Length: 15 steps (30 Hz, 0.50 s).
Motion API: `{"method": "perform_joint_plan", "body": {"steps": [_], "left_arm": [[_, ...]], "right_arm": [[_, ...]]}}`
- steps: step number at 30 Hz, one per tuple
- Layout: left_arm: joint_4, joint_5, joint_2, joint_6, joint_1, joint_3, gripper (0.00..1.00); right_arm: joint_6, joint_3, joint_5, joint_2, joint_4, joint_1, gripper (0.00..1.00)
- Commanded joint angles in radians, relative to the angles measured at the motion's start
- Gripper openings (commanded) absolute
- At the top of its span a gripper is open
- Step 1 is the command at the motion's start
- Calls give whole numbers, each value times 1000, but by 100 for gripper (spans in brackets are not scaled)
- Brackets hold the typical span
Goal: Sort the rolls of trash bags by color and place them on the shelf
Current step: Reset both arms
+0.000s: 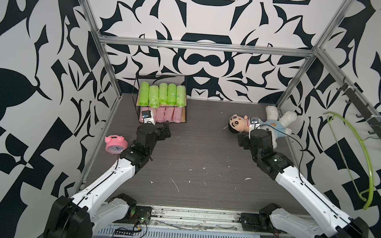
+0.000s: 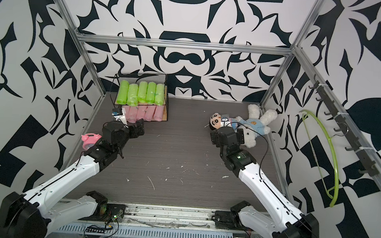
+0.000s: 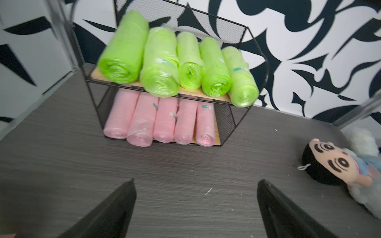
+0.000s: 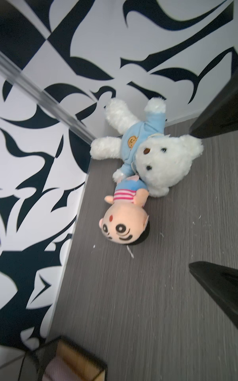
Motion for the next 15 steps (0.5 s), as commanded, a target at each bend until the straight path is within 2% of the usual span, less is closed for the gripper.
{"method": "perform_joint_plan", "body": {"steps": [1, 7, 15], "left_arm": [[-39, -123, -28, 158, 54, -59, 100], [134, -9, 46, 203, 245, -163, 100], [484, 94, 246, 303, 292, -256, 100]], "right_arm": [[-19, -59, 66, -26, 145, -40, 100], [-57, -188, 62, 41, 315, -105, 100], [-67, -325, -60, 179, 570, -179, 100]]}}
